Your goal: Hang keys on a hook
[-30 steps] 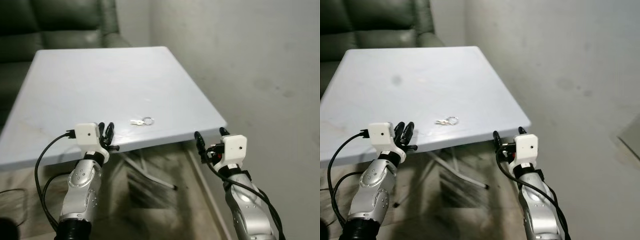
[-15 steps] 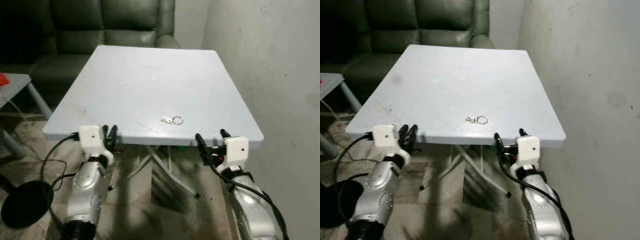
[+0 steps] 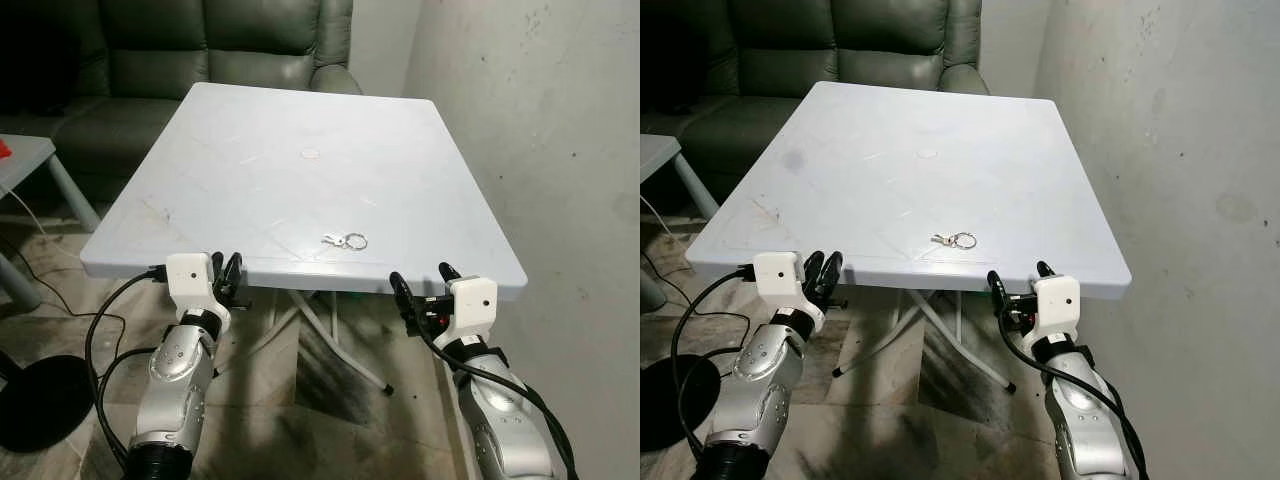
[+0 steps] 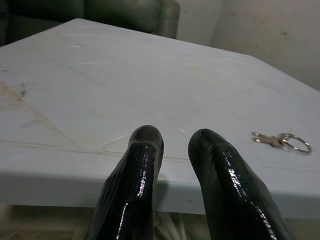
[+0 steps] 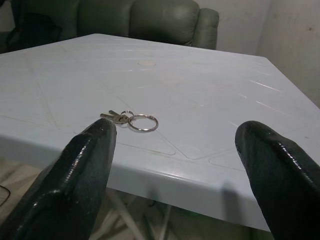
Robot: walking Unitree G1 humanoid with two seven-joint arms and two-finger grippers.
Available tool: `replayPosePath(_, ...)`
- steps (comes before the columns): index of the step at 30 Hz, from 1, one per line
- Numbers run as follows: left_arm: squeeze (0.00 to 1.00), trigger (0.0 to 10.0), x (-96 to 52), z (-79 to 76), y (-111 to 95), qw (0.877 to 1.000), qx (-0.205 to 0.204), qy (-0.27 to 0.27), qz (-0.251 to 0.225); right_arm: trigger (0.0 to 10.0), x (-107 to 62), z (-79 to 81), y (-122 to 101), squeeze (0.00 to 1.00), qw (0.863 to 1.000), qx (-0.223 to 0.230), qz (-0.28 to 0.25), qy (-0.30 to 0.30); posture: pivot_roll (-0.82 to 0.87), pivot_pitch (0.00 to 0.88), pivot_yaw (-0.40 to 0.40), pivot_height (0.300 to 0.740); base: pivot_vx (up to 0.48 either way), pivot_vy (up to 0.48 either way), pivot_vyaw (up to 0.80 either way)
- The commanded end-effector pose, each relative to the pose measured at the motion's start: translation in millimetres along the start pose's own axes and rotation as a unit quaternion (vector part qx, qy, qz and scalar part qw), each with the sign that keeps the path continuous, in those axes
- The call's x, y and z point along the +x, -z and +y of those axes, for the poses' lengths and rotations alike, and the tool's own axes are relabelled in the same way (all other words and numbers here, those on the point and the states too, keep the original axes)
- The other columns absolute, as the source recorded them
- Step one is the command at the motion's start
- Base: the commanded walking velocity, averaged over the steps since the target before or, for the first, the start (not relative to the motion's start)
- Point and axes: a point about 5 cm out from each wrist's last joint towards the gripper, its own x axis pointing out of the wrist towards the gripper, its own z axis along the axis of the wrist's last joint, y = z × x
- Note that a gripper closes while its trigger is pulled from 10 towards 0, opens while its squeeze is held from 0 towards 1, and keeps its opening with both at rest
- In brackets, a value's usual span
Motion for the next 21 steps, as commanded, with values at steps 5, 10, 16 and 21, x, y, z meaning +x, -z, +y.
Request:
replayPosePath(5,0.00,10.0,0.3,-1.9,-4.3,1.000,0.012,0.005,-0.008,10.0,-0.3,0.2,-1.2,0.00,1.000,0.000,-0.001,0.000,-0.07,0.000,-0.046,0.740,0.000,0.000,0.00)
replayPosePath(10,0.00,10.0,0.9,-1.4,-4.1,1.000,0.007,0.006,-0.006,10.0,-0.2,1.3,-0.9,0.00,1.000,0.001,-0.001,-0.003,-0.06,0.000,-0.044,0.740,0.000,0.077,0.00)
replayPosePath(16,0.00,10.0,0.8,-1.4,-3.3,1.000,0.002,0.007,-0.001,10.0,-0.6,2.8,-0.2,0.00,1.000,0.002,0.000,-0.006,-0.06,0.000,-0.043,0.740,0.000,0.457,0.00)
replayPosePath(21,0.00,10.0,1.0,-1.5,-3.5,1.000,0.001,0.005,0.000,10.0,-0.8,3.2,-0.2,0.00,1.000,0.003,0.000,-0.007,-0.06,0.000,-0.043,0.740,0.000,0.465,0.00)
